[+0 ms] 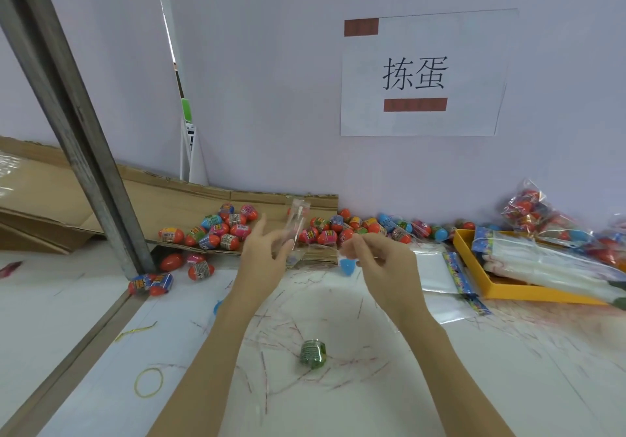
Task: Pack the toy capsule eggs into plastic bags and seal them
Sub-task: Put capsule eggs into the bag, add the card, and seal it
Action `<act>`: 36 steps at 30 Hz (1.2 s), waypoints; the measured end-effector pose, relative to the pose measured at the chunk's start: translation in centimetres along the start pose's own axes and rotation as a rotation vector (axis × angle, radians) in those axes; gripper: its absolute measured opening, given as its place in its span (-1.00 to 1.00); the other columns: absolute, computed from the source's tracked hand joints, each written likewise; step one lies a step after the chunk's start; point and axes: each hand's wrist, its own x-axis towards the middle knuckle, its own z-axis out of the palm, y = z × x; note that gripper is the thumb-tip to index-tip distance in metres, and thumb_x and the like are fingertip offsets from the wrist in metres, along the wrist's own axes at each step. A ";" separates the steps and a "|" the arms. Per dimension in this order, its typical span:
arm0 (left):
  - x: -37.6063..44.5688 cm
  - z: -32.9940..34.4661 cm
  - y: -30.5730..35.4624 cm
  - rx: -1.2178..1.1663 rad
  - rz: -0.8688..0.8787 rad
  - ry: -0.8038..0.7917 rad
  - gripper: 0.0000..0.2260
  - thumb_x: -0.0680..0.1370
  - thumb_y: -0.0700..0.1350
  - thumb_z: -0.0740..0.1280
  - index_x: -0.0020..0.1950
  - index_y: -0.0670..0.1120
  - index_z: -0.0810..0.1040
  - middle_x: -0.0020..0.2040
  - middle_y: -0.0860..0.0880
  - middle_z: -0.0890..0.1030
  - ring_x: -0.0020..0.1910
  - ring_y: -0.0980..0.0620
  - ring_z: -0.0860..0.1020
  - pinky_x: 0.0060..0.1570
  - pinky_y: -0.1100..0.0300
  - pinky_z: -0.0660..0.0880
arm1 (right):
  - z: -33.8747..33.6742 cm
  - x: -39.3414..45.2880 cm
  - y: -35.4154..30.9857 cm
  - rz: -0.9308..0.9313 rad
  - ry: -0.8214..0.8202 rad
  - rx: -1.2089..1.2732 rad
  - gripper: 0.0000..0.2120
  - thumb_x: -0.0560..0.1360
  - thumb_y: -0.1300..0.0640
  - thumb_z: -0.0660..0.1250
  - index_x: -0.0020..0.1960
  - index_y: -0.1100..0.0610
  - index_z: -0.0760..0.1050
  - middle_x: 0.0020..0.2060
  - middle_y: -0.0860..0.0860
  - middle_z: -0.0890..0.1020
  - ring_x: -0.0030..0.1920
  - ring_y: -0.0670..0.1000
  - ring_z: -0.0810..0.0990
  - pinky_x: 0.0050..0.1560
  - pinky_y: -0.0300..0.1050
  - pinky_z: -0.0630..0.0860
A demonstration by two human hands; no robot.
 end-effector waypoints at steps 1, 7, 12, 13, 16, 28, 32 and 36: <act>0.0 0.3 -0.1 -0.018 0.001 -0.032 -0.78 0.68 -0.09 0.36 0.31 0.00 0.68 0.70 -0.08 0.15 0.65 -0.18 0.18 0.59 -0.16 0.23 | 0.1 -0.1 0.1 -0.004 -0.011 -0.023 -0.76 0.68 0.12 0.30 -0.08 0.01 0.71 -0.23 -0.19 0.72 -0.11 -0.17 0.69 0.00 -0.16 0.65; 1.3 1.1 -1.5 0.147 0.006 -0.133 -0.69 0.74 0.05 0.21 0.32 -0.05 0.64 0.68 -0.02 0.21 0.40 -0.17 0.51 0.21 0.07 0.53 | 1.1 -0.5 0.6 -0.053 -0.094 -0.100 -0.70 0.68 0.12 0.30 -0.19 0.01 0.66 -0.28 -0.15 0.69 -0.20 -0.13 0.67 -0.10 -0.20 0.61; 1.3 1.3 -2.0 0.115 0.074 -0.059 -0.71 0.73 -0.03 0.26 0.31 -0.14 0.64 0.38 0.01 0.50 0.17 0.03 0.53 0.16 0.05 0.53 | 1.2 -0.5 1.1 -0.034 -0.109 -0.106 -0.71 0.68 0.12 0.29 -0.19 0.01 0.65 -0.29 -0.13 0.69 -0.22 -0.12 0.67 -0.08 -0.15 0.62; 1.2 1.1 -1.8 0.089 0.073 -0.024 -0.73 0.71 -0.05 0.29 0.31 -0.16 0.65 0.41 0.00 0.49 0.15 0.05 0.53 0.18 0.04 0.54 | 1.2 -0.5 1.1 -0.020 -0.091 -0.100 -0.72 0.68 0.13 0.29 -0.16 0.00 0.65 -0.27 -0.15 0.69 -0.21 -0.12 0.67 -0.07 -0.11 0.63; 0.9 0.0 -0.4 -0.088 0.046 0.082 -0.72 0.68 -0.06 0.37 0.31 -0.16 0.66 0.36 -0.03 0.55 0.14 0.02 0.57 0.20 0.02 0.57 | 1.1 -0.3 1.0 0.058 -0.018 -0.005 -0.83 0.67 0.17 0.30 0.05 -0.03 0.64 -0.16 -0.15 0.72 -0.09 -0.10 0.70 -0.02 0.04 0.67; -1.7 -1.0 3.0 -0.577 -0.001 -0.436 -0.79 0.56 0.15 0.46 0.12 0.13 0.77 -0.03 -0.27 0.67 -0.16 -0.15 0.46 -0.16 0.05 0.43 | 0.3 0.1 0.3 0.056 -0.187 0.171 -0.73 0.55 0.20 0.49 0.23 -0.01 0.68 0.05 -0.14 0.73 0.03 -0.13 0.71 0.06 -0.19 0.65; -1.6 -1.3 3.0 -0.614 0.005 -0.475 -0.77 0.58 0.16 0.43 0.15 0.10 0.76 0.15 0.05 0.73 0.12 0.13 0.66 -0.06 0.37 0.55 | 0.2 0.1 0.1 0.059 -0.135 0.163 -0.76 0.53 0.21 0.51 0.16 -0.01 0.70 -0.01 -0.12 0.75 -0.01 -0.11 0.72 0.10 -0.14 0.66; -1.7 -1.0 3.2 -0.683 -0.024 -0.371 -0.80 0.53 0.05 0.51 0.11 0.04 0.78 0.11 0.04 0.76 0.06 0.13 0.71 -0.04 0.38 0.56 | -0.7 0.3 -0.1 0.099 0.118 0.172 -0.83 0.58 0.20 0.46 0.14 0.03 0.69 -0.03 -0.10 0.74 -0.03 -0.13 0.69 0.11 -0.12 0.64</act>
